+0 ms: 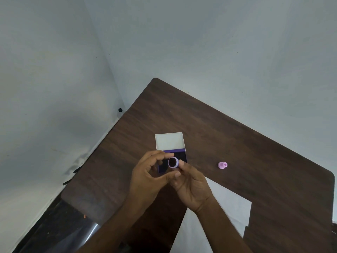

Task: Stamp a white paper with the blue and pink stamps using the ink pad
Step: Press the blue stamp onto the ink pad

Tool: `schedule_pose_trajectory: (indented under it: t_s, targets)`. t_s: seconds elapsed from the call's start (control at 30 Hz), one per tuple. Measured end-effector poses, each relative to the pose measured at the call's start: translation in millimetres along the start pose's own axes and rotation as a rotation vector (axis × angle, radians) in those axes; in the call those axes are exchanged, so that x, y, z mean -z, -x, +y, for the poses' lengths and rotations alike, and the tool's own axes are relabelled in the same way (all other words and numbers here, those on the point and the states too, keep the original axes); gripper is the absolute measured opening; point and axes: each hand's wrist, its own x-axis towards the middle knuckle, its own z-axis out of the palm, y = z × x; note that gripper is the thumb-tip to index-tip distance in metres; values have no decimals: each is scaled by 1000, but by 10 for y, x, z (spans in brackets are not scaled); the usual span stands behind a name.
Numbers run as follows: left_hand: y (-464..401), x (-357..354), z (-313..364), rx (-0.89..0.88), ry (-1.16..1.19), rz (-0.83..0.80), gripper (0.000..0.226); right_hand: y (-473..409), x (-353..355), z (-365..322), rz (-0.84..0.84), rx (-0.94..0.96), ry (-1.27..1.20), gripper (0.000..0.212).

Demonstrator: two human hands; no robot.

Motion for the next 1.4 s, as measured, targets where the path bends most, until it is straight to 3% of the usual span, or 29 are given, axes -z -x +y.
schedule_pose_trajectory:
  t_s: [0.07, 0.2, 0.27, 0.4, 0.77, 1.13, 1.4]
  targets:
    - [16, -18, -194, 93, -65, -43, 52, -80, 81, -45, 170, 62, 263, 19]
    - [-32, -15, -705, 230, -433, -97, 61, -314, 234, -28, 558, 206, 991, 11]
    - [-96, -11, -847, 249, -580, -155, 69, -451, 294, 45, 593, 250, 1288, 20]
    - [-260, -35, -959, 284, -736, -269, 86, -689, 395, 138, 574, 204, 1651, 30]
    - [-369, -99, -1155, 229, -843, -302, 91, -852, 236, 191, 450, -3, 1802, 47]
    - [-357, -99, -1170, 196, -853, -274, 88, -842, 201, 227, 391, 3, 1920, 47]
    - [-381, -99, -1168, 227, -858, -279, 85, -909, 201, 284, 445, -123, 1819, 51]
